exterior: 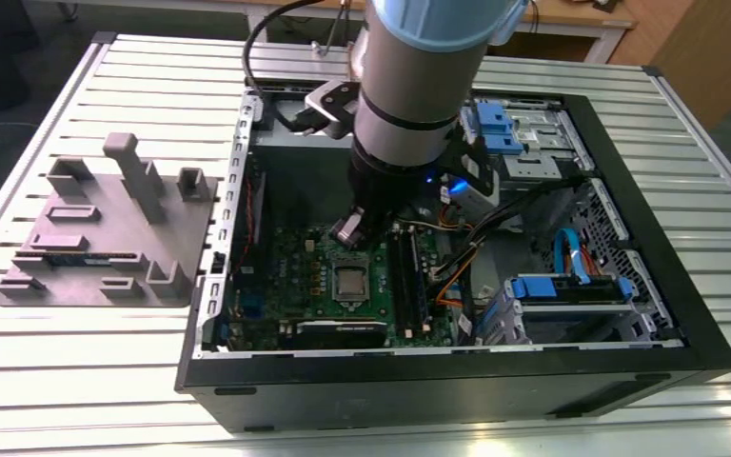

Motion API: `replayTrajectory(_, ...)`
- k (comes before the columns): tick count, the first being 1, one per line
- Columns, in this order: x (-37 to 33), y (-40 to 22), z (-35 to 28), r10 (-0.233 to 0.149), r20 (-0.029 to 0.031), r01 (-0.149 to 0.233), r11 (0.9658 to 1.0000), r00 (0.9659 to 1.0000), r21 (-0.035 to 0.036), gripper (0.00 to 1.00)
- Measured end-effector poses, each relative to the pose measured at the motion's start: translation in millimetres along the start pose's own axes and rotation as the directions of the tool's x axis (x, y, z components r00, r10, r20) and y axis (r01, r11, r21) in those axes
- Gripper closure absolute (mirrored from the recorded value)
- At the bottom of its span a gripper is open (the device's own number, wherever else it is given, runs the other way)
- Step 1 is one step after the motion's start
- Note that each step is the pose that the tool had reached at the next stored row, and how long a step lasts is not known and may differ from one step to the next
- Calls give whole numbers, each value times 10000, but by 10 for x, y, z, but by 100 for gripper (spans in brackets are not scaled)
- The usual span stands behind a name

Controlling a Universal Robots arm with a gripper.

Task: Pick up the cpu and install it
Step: 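Install the first cpu locking lever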

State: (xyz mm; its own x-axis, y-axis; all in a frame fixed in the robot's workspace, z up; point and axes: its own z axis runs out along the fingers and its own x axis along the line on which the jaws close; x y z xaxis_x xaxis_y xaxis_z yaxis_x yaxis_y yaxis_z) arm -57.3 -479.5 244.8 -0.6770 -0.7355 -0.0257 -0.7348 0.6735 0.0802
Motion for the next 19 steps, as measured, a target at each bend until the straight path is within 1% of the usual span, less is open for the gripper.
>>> replayTrajectory(2, -59, -48, -2, 0, -2, 0, 10000, 10000, -4, 90)
replayTrajectory(3, -85, -56, -2, 0, -2, 0, 10000, 10000, -4, 90)
replayTrajectory(6, -172, -52, 1, 0, -3, 0, 10000, 10000, -4, 90)
replayTrajectory(11, -298, -73, 3, 0, -4, 0, 10000, 10000, -5, 90)
replayTrajectory(12, -320, -62, 5, 1, -3, -1, 10000, 10000, -5, 90)
replayTrajectory(16, -417, 23, 21, 0, -5, 0, 10000, 10000, -4, 90)
replayTrajectory(18, -444, 49, 31, 0, -5, 0, 10000, 10000, -3, 90)
replayTrajectory(19, -444, 59, 38, -11, -5, 11, 10000, 10000, -4, 90)
